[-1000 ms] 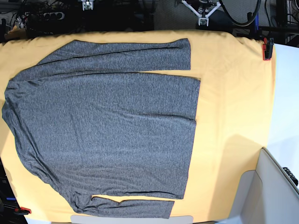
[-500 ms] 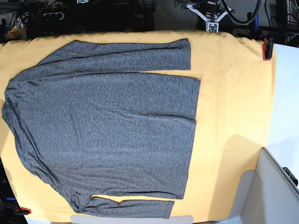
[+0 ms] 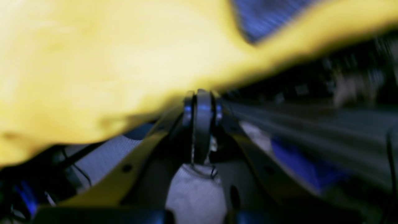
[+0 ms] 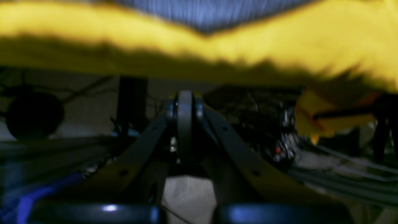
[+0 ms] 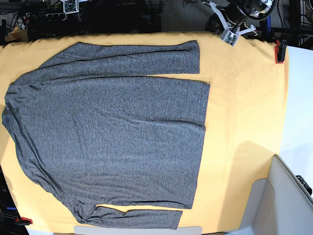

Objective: Fold the T-shirt properly
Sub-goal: 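Lower both grippers toward the shirt's shoulder corners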

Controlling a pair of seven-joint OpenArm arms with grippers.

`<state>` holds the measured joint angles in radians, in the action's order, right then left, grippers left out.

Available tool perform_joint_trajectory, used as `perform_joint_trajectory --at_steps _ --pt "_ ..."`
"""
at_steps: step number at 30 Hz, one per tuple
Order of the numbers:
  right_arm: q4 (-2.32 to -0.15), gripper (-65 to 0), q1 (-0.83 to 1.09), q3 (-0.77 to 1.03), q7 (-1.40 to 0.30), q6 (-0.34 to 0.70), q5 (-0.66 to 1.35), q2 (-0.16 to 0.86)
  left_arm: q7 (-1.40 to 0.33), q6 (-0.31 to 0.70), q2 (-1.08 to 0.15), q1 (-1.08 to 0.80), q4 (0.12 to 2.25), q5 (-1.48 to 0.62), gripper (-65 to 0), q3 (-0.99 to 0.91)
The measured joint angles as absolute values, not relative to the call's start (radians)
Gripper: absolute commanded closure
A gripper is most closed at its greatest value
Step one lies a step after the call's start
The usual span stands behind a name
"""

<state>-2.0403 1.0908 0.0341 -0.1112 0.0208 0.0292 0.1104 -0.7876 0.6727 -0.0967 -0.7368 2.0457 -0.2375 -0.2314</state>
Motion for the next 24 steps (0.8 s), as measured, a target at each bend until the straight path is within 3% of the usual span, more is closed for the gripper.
perform_joint_trajectory --at_steps 5,9,12,14,17,20,24 --pt "-2.034 0.0 1.085 0.066 -0.131 0.18 0.306 0.113 -0.805 0.69 -0.112 -0.736 2.046 -0.228 -1.2 -0.249" --pt "-2.031 0.0 1.037 0.117 -0.138 0.19 0.479 0.192 -0.805 0.699 -0.141 -0.714 2.048 -0.231 -9.1 -0.234" --pt "-2.035 -6.1 0.993 0.16 -0.192 0.196 0.583 0.223 -0.83 0.697 -0.136 -0.672 2.048 -0.232 -16.3 -0.23" --pt "-2.035 -14.7 0.974 0.196 -0.242 0.195 0.643 0.217 -0.852 0.698 -0.136 -0.639 2.048 -0.233 -19.7 -0.229" --pt "-2.032 -23.5 0.93 0.25 -0.323 0.206 0.712 0.216 -0.896 0.7 -0.136 -0.593 2.049 -0.237 -19.9 -0.237" --pt "-2.033 -22.9 0.888 0.316 -0.334 0.223 0.788 0.218 -0.936 0.697 -0.136 -0.551 2.049 -0.232 -19.9 -0.237" --pt "-2.03 -22.4 0.879 0.383 -0.35 0.374 0.978 0.211 -0.984 0.699 -0.136 -0.505 2.049 -0.236 -19.9 -0.237"
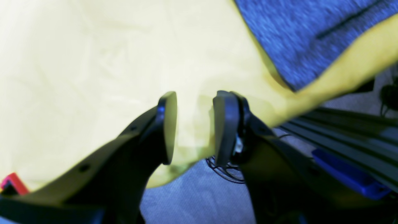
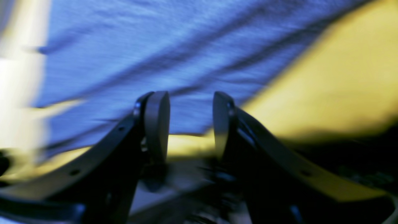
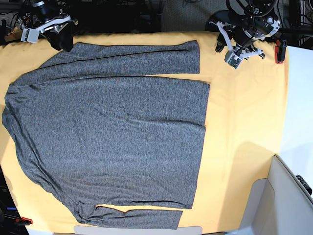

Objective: Fold the T-shirt properly
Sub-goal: 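Lower both grippers toward the shirt's shoulder corners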

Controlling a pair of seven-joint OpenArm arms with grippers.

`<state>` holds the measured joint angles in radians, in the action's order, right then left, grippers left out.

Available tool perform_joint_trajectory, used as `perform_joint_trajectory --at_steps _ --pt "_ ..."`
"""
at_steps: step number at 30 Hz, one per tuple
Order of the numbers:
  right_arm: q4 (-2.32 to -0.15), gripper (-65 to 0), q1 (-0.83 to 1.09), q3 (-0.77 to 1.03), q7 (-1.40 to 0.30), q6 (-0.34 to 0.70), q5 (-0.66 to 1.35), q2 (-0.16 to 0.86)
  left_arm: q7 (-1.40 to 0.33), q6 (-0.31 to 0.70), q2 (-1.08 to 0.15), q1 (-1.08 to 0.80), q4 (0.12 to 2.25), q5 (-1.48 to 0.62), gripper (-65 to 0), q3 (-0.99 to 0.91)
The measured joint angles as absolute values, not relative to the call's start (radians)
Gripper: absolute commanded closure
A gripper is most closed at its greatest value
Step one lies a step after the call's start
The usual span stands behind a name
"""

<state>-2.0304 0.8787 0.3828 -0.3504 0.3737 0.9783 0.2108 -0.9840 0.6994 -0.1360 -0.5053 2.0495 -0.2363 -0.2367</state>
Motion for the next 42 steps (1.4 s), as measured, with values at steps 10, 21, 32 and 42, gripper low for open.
perform_joint_trajectory --at_steps 10,21,32,42 --pt "-1.799 -22.4 0.759 0.524 -0.48 0.369 1.355 0.196 -1.041 0.699 -0.141 -0.44 2.048 -0.235 -19.9 -0.238" --pt "-1.639 -22.3 0.624 0.747 -0.703 0.367 1.362 0.08 -1.051 0.7 -0.141 -0.44 2.046 -0.233 -19.9 -0.233" --pt "-1.638 -22.2 0.545 0.746 -0.713 0.215 1.364 0.078 -1.056 0.7 -0.141 -0.427 2.046 -0.232 -19.9 -0.233" --pt "-1.638 -22.2 0.479 0.69 -0.718 0.211 1.361 0.079 -1.105 0.699 -0.139 -0.393 2.045 -0.232 -19.9 -0.233"
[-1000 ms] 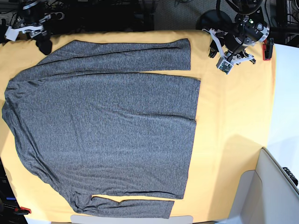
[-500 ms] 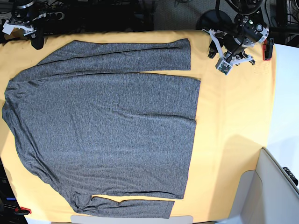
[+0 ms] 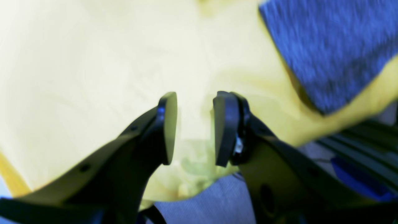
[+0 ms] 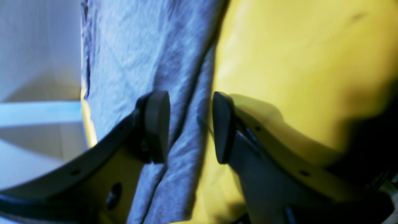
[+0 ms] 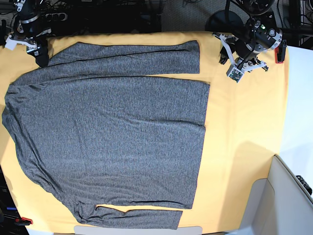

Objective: Fold the T-shirt properly
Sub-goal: 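Lower both grippers toward the shirt's shoulder corners, then grasp the sleeve and shoulder edge with the left gripper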

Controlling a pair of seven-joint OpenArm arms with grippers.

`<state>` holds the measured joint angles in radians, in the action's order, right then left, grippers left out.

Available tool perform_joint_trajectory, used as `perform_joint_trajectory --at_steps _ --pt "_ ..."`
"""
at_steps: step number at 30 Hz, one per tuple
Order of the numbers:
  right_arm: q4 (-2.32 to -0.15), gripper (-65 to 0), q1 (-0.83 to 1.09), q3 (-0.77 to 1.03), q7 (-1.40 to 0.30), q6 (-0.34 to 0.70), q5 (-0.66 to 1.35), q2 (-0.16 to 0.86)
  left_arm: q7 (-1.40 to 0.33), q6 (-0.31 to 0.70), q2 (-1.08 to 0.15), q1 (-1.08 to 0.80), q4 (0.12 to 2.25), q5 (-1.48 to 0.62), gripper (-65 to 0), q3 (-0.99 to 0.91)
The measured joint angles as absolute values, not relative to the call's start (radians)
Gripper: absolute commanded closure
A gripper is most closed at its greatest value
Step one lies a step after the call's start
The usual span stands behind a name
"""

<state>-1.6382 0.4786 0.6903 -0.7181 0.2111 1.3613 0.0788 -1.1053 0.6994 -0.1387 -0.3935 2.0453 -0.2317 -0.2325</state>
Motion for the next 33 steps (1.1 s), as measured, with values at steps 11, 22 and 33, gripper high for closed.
perform_joint_trajectory --at_steps 11,22,33 --pt "-1.636 -22.2 0.456 0.639 -0.714 0.171 1.362 0.077 -1.115 0.7 -0.138 -0.399 2.045 -0.232 -19.9 -0.235" --pt "-1.64 -22.2 0.468 0.647 -0.677 0.206 1.23 0.033 -1.265 0.699 -0.102 -0.309 1.962 -0.237 -20.2 -0.243" --pt "-1.644 -8.6 0.465 0.646 -0.672 0.204 1.172 0.022 -1.334 0.699 -0.028 -0.301 1.953 -0.235 -20.2 -0.235"
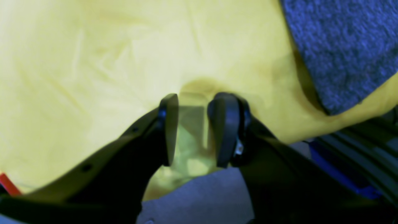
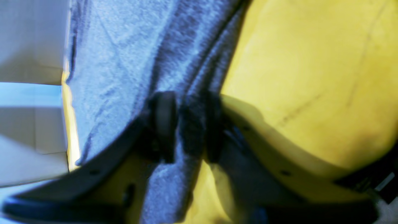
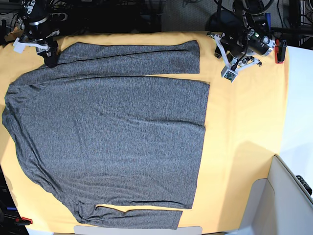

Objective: Fold the T-shirt properly
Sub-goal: 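Grasp the sleeve and shoulder edge with the left gripper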

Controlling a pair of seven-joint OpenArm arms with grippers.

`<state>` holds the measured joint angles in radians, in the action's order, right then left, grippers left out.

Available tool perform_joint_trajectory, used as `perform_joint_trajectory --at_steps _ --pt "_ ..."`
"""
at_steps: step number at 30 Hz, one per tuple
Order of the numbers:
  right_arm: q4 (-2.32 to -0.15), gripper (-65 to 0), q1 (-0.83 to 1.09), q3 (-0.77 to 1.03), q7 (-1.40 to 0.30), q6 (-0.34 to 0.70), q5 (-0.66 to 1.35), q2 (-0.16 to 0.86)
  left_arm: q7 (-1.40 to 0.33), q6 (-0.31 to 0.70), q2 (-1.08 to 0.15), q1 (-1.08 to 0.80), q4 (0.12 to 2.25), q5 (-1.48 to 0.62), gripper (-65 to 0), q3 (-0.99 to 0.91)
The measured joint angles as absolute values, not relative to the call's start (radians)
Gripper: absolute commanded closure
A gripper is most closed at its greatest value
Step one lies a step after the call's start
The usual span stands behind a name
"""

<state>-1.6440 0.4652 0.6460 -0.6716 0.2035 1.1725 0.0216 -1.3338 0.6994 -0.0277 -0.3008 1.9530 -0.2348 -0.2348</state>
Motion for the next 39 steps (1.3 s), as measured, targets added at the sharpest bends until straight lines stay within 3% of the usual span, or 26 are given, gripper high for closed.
perform_joint_trajectory --at_steps 2,9,13,23,39 --pt "-1.641 -5.8 0.465 0.646 -0.673 0.204 1.164 0.022 -1.343 0.696 -0.022 -0.29 1.955 -0.228 -20.2 -0.228" --pt "-1.623 -5.7 0.465 0.645 -0.673 0.21 1.17 0.028 -1.378 0.696 0.014 -0.273 1.957 -0.24 -20.2 -0.158" --pt "-1.6 -5.7 0.462 0.645 -0.669 0.221 1.183 0.03 -1.395 0.698 0.023 -0.26 1.956 -0.387 -20.2 -0.158" --pt "-1.596 -5.7 0.46 0.645 -0.669 0.228 1.185 0.03 -1.399 0.697 0.024 -0.187 1.956 -0.54 -20.2 -0.343" --pt "-1.596 -5.7 0.459 0.63 -0.654 0.228 1.184 0.033 -1.361 0.7 0.023 -0.173 1.673 -0.784 -24.5 -0.374"
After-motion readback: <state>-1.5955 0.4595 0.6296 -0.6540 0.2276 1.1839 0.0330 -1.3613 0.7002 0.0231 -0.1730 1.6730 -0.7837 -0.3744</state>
